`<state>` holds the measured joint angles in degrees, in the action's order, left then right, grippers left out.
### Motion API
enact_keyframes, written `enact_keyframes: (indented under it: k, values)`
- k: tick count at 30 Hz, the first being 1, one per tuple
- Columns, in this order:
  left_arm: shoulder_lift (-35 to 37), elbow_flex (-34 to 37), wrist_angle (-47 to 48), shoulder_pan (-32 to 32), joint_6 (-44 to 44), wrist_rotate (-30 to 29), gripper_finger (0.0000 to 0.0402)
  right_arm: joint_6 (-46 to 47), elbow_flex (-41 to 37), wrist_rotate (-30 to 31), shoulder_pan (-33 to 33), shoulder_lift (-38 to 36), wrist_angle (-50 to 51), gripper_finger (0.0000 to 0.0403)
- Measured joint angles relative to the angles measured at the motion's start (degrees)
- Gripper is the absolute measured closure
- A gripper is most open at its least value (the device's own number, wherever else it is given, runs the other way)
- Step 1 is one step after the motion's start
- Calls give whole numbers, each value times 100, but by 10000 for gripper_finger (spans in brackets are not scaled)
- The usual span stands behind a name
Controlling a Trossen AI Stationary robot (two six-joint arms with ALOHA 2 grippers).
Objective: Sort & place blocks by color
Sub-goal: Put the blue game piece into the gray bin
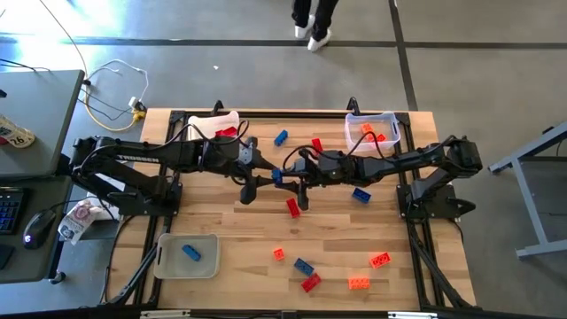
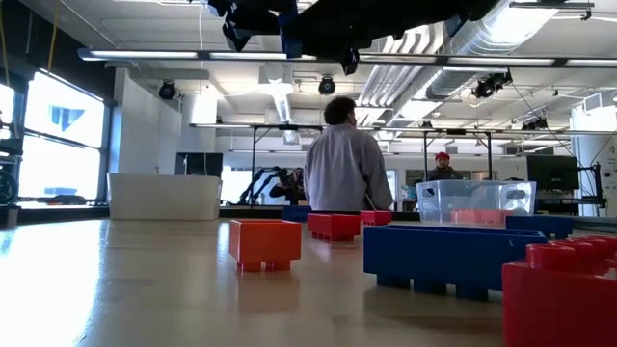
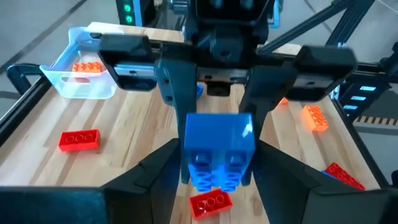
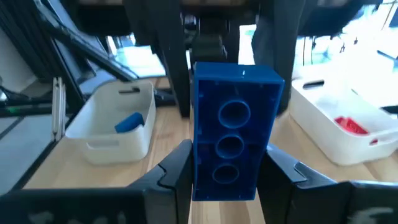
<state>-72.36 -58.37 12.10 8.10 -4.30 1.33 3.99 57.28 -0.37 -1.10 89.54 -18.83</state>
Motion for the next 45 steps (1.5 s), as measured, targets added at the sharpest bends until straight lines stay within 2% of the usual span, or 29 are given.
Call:
enact_keyframes:
  k: [8, 16, 22, 26, 32, 36, 45]
  values:
    - [0, 0, -308, 0, 160, -30, 229, -17, 0, -2, 0, 0, -245, 290]
    - [0, 0, -323, 0, 245, 21, 288, -66, 0, -3, 0, 2, -210, 290]
    - [2, 31, -323, 2, 311, 17, 288, -103, 0, -3, 0, 4, -184, 284]
    - [2, 33, -305, 2, 349, 15, 288, -70, 0, 0, 0, 4, -156, 259]
    - [2, 48, 41, 0, 390, -149, 288, 93, 2, 33, -7, 2, -28, 196]
    - [4, 48, 688, -7, 270, -353, 288, 274, 2, 89, -4, 2, 80, 166]
    - [248, 48, 1944, -396, -331, -360, 288, 317, 2, 102, 139, 2, 299, 155]
